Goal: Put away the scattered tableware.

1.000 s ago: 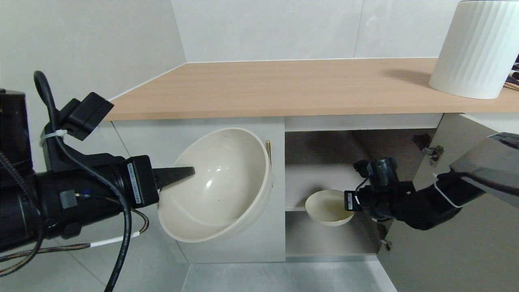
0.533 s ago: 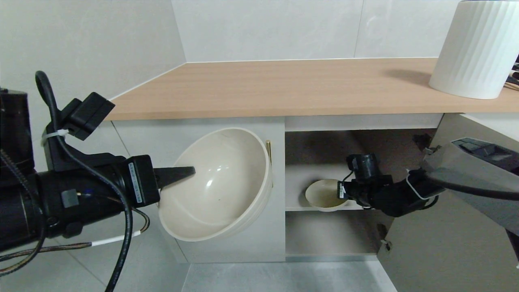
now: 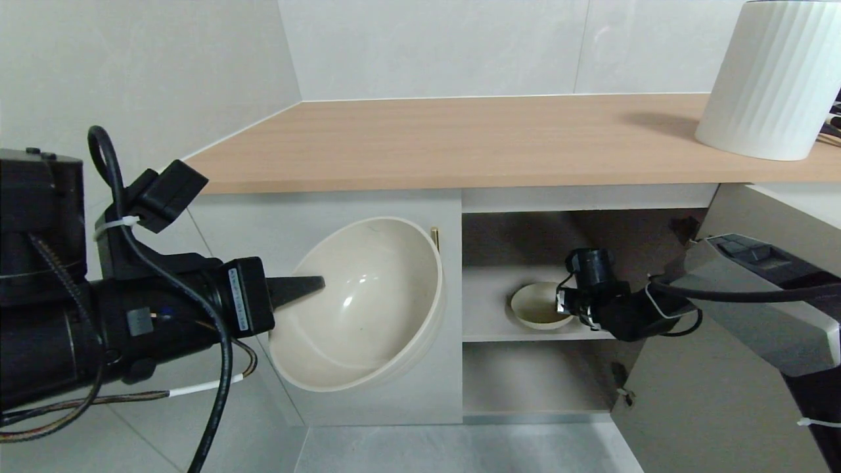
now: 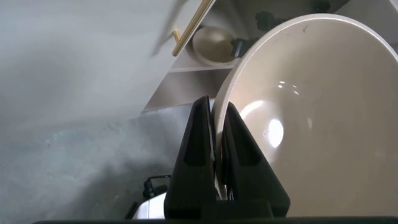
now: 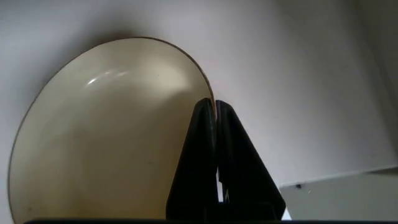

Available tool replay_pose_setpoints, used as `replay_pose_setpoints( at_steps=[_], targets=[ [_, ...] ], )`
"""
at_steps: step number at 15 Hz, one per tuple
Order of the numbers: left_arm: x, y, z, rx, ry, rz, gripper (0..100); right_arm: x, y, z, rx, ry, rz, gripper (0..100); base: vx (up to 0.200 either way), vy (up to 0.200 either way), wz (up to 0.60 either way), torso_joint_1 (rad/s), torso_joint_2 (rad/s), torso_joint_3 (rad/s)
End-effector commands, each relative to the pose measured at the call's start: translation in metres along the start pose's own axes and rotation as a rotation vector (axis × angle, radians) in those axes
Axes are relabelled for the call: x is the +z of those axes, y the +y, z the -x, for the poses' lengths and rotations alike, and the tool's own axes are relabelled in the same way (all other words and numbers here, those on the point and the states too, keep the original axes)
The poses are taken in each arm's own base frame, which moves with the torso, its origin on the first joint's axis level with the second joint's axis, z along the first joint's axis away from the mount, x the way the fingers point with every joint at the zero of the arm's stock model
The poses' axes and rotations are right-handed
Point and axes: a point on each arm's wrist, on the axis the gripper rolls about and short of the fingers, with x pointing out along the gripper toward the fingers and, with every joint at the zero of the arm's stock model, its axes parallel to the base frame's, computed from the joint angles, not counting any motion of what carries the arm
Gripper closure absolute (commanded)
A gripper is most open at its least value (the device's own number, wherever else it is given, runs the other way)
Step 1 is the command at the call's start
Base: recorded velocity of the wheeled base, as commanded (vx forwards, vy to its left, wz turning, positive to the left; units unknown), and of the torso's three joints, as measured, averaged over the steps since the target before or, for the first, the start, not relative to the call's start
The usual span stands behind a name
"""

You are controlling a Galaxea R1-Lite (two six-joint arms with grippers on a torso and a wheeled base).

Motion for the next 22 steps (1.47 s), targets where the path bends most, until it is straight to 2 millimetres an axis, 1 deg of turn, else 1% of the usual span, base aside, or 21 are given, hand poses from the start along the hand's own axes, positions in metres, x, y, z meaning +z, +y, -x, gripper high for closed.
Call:
replay_pose_setpoints(
  at_steps=[1,3,5,7,17,18,20,22],
  targets=[
    [-0.002,0.001,-0.004,0.007,0.014,0.002,100,-0.009,-0.003,-0.012,-0.014,0.013,-0.001,100,0.000,0.000,0.00,0.000,0.00,0.000],
    [-0.002,0.001,-0.004,0.007,0.014,0.002,100,-0.012,-0.002,-0.021,-0.037,-0.018,-0.011,100,0.000,0.000,0.00,0.000,0.00,0.000],
    [-0.002,0.001,-0.005,0.008,0.015,0.002,100,-0.011,0.000,-0.025,-0.052,-0.035,-0.017,100,0.000,0.000,0.00,0.000,0.00,0.000],
    [-0.002,0.002,-0.008,0.012,0.023,0.003,100,-0.010,0.000,-0.026,-0.050,-0.040,-0.019,100,0.000,0.000,0.00,0.000,0.00,0.000],
    [-0.003,0.002,-0.007,0.012,0.023,0.003,100,-0.010,-0.001,-0.022,-0.050,-0.041,-0.021,100,0.000,0.000,0.00,0.000,0.00,0.000],
    [-0.002,0.002,-0.007,0.011,0.020,0.002,100,-0.010,-0.001,-0.022,-0.050,-0.041,-0.021,0,0.000,0.000,0.00,0.000,0.00,0.000],
    [-0.003,0.002,-0.007,0.012,0.022,0.003,100,-0.008,-0.002,-0.018,-0.047,-0.039,-0.025,0,0.000,0.000,0.00,0.000,0.00,0.000],
    [-0.003,0.002,-0.008,0.013,0.024,0.003,100,0.000,-0.002,-0.007,-0.037,-0.049,-0.031,0,0.000,0.000,0.00,0.000,0.00,0.000]
  ],
)
